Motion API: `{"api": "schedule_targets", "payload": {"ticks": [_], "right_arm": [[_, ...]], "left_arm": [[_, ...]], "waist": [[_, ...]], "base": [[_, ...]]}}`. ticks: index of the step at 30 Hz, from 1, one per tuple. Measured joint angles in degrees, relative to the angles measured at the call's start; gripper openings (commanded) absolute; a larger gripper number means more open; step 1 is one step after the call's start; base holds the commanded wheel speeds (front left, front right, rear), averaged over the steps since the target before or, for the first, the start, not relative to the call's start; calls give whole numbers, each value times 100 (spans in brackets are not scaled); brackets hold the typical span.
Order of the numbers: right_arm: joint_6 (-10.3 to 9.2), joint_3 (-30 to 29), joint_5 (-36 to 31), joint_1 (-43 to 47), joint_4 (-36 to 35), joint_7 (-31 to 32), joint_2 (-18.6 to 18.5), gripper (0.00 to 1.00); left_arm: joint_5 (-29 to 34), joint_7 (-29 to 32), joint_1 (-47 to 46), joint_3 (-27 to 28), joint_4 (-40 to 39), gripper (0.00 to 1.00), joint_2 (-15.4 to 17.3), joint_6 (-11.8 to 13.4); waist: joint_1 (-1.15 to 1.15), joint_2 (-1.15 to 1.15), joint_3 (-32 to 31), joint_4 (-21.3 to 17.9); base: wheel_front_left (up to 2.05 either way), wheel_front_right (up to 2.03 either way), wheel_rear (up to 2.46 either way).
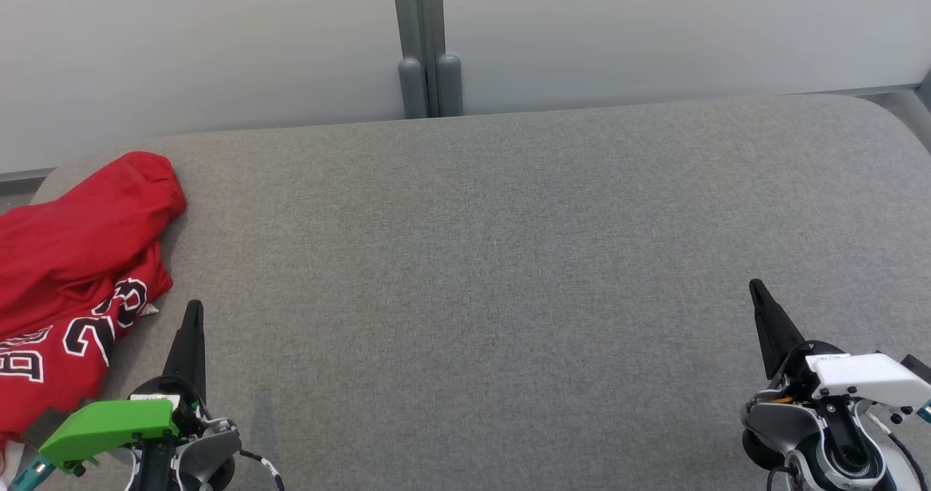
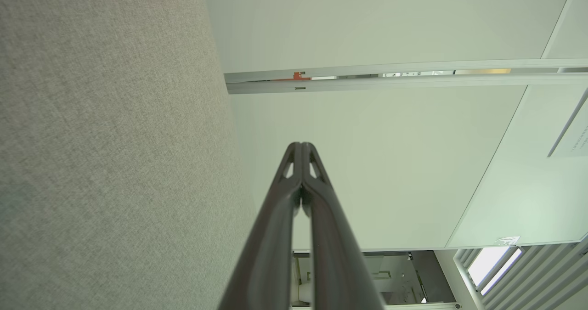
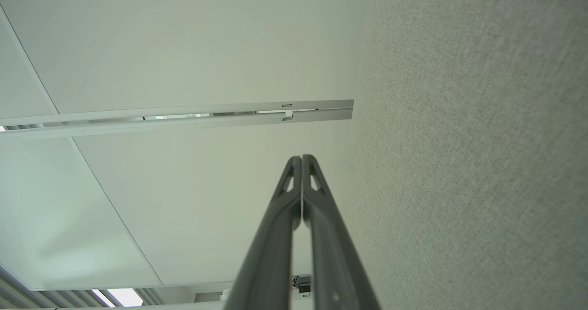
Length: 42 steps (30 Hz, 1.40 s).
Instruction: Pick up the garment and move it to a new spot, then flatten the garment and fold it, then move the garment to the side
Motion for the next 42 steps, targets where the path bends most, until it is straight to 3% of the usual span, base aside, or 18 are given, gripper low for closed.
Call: {"api": "schedule_targets", "payload": {"ticks": [42], "right_arm": [[0, 0, 0, 0, 0, 0, 0, 0]], "left_arm": [[0, 0, 0, 0, 0, 0, 0, 0]], "waist": [[0, 0, 0, 0]], "base": [[0, 0, 0]]}}
